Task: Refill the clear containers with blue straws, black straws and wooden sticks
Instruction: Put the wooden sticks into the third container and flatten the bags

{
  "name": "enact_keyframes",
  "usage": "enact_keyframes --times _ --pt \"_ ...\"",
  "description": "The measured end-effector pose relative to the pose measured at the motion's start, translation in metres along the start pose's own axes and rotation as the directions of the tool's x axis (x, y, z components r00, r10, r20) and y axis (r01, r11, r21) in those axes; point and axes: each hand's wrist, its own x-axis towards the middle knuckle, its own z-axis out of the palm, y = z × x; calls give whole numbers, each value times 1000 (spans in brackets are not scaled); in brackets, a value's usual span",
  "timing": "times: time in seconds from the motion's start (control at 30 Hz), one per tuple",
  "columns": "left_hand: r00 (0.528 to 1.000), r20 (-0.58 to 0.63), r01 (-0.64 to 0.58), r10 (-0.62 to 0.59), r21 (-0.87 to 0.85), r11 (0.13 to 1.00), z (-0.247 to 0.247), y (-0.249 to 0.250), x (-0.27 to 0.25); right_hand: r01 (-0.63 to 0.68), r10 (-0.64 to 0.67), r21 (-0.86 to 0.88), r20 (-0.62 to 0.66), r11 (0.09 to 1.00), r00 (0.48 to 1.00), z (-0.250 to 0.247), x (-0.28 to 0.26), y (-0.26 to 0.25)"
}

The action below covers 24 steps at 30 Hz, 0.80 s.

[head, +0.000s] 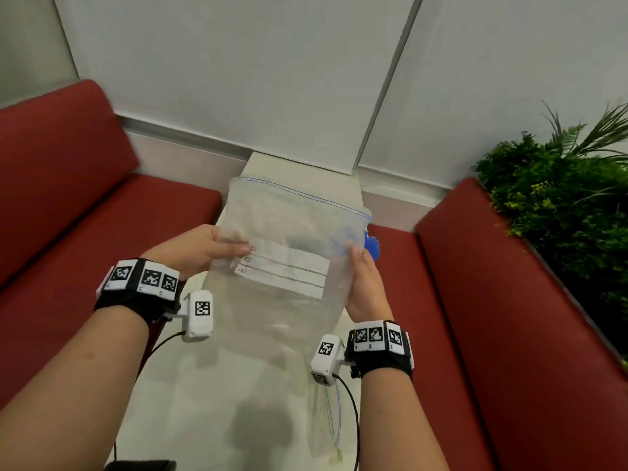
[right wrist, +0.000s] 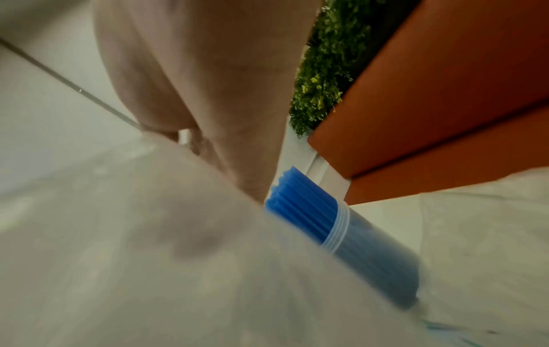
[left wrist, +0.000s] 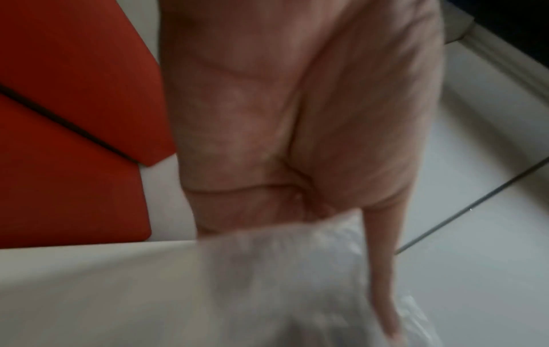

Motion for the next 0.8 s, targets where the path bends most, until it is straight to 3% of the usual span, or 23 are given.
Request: enact_keyframes --times 0.07,0.13,0.2,0.27,0.37,0.43,0.5,0.53,0.6,0.63,0.7,0.77,0.8 --pt "991 -111 -79 69 -90 993 6 1 5 -31 48 -184 90 982 995 -3 -3 8" --pt "987 -137 -102 81 -156 982 3 5 9 -46 82 -268 127 962 989 -8 -6 15" --pt "991 -116 -84 72 -103 991 -3 10 8 -46 68 -204 100 978 993 -15 -7 18" --pt "982 -169 -85 79 -28 996 -9 11 8 -49 55 -79 83 996 995 -20 -9 14" --pt "953 -302 -69 32 -114 991 -15 9 11 -86 83 27 100 996 991 -26 -11 9" --pt "948 -316 -87 28 -175 981 -19 10 15 -70 70 -9 117 998 991 -28 -16 9" --pt "980 -195 -24 -38 -304 952 -28 6 17 36 -32 -97 39 995 999 -30 -19 16" --pt "988 -98 78 -117 -334 939 -33 3 17 86 -84 -133 15 987 996 -31 -21 20" --pt "970 107 236 -218 -204 950 -37 -7 18 158 -156 -219 27 963 987 -34 -26 27" --pt "954 188 253 -233 -89 963 -35 -13 19 164 -160 -277 38 947 986 -36 -29 29" --pt "952 205 208 -226 106 972 -27 -18 24 114 -96 -446 64 887 993 -41 -36 29" --pt "978 127 147 -167 156 977 -16 -14 31 34 -19 -679 29 733 999 -48 -45 26" --pt "986 117 97 -120 184 978 -9 -7 35 6 -39 -732 -28 681 999 -52 -50 24"
